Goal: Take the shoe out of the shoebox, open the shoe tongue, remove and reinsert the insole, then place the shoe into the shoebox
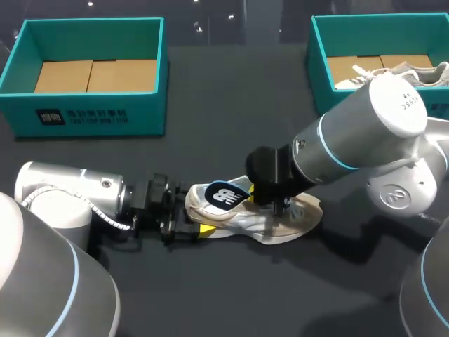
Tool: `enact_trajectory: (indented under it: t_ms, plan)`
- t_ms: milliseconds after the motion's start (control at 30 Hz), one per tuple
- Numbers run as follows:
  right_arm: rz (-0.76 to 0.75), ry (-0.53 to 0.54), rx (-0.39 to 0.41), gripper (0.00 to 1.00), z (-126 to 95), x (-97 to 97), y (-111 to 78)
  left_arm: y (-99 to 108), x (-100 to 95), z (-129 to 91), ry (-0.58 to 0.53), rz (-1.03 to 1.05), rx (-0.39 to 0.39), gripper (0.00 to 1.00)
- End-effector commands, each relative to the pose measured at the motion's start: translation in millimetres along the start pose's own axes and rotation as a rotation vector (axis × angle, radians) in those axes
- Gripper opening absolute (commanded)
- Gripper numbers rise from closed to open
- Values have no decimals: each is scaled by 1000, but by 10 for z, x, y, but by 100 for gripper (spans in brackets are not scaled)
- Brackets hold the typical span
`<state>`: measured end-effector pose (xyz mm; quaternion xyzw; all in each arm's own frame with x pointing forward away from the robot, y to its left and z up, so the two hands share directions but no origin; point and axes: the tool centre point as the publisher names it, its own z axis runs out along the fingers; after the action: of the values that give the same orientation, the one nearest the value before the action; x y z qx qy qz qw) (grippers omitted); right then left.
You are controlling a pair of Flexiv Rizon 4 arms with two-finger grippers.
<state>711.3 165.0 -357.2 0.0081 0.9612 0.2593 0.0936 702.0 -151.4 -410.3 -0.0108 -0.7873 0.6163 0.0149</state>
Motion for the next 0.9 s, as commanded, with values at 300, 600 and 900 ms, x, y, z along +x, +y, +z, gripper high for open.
enact_trajectory:
  t_ms: [300, 600, 900]
  plan:
    - [-134, -11, -78, 0, -123, 7, 167, 11, 5, -2, -1, 0, -1, 0]
    - [-331, 20, -27, 0, -105, 74, 393, 11, 5, -2, -1, 0, -1, 0]
    - [-361, 22, -29, 0, -108, 38, 519, 11, 5, -2, -1, 0, -1, 0]
